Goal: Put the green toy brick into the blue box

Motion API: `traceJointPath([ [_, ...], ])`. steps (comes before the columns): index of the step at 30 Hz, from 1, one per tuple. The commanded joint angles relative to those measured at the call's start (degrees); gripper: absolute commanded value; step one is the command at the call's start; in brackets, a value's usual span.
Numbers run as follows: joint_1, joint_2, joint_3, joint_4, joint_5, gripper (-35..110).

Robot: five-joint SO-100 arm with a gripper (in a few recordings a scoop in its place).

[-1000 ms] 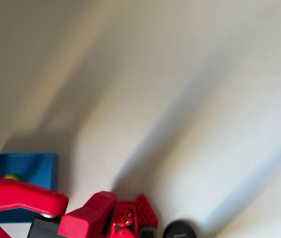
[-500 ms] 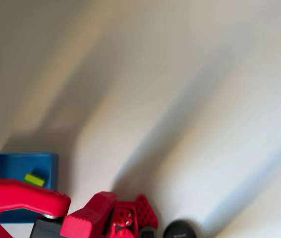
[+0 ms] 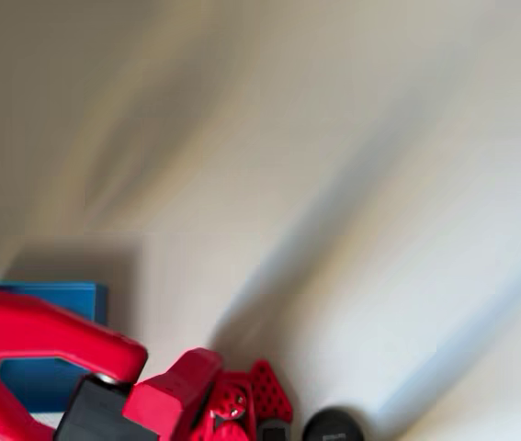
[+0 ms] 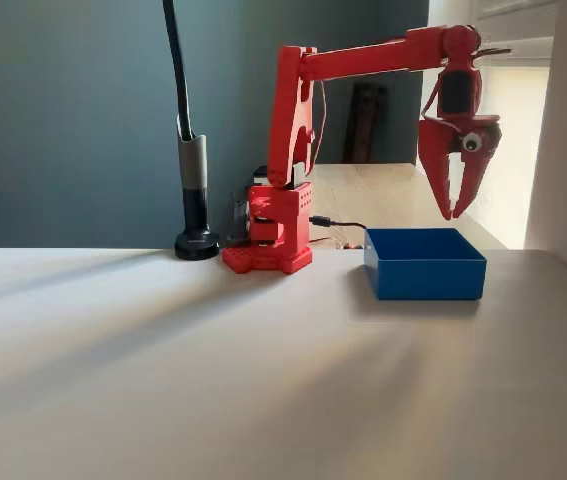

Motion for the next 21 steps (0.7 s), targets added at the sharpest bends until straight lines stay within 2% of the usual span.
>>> traceJointPath([
  [1,3.43,5.54,-4.48,0.79,-0.26,0],
  [21,43.42,5.71,0.88,-5.01,-6.33,0],
])
